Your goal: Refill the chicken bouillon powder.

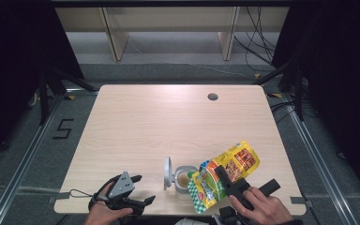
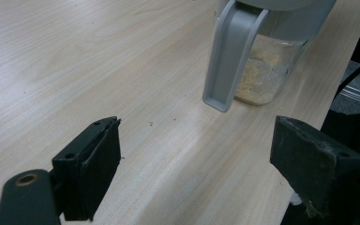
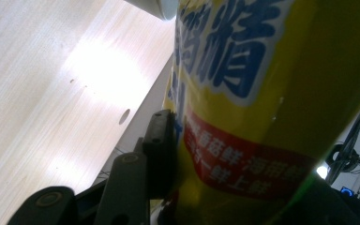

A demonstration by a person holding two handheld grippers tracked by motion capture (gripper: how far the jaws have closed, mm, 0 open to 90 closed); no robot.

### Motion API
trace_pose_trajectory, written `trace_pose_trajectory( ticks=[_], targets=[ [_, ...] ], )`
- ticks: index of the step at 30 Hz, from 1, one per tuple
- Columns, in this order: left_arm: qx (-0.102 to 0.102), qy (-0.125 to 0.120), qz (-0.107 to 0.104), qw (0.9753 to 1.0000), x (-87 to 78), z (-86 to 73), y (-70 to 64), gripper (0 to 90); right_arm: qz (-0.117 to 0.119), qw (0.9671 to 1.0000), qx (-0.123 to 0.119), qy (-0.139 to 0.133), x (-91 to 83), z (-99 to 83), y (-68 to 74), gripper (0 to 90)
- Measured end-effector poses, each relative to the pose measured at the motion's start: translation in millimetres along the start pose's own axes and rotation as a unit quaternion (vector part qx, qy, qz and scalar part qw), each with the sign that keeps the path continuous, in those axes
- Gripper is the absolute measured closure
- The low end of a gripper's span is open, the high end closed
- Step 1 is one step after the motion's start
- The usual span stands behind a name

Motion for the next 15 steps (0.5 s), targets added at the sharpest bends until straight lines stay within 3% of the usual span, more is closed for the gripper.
trace_pose_trajectory(
  ticks=[9,15],
  targets=[
    [0.001,0.001,0.0,1.0,-0.2,-0.1,0.1,16.0,-0.002,1.0,0.008,0.003,-0.5,0.1,1.3,63.2],
    [0.002,0.003,-0.003,1.0,-0.5,-0.1,0.0,16.0,0.0,1.0,0.001,-0.001,0.2,0.2,0.3,63.2]
  ],
)
Point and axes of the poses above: each handheld gripper's, and its own axes: x roughly forward along the jaws, z roughly out of its top, y roughly to its left, the point moved 10 cm from there along x, roughly forward along the jaws, and after that the axes turned 7 degrees about -y, right-handed, at the moved point
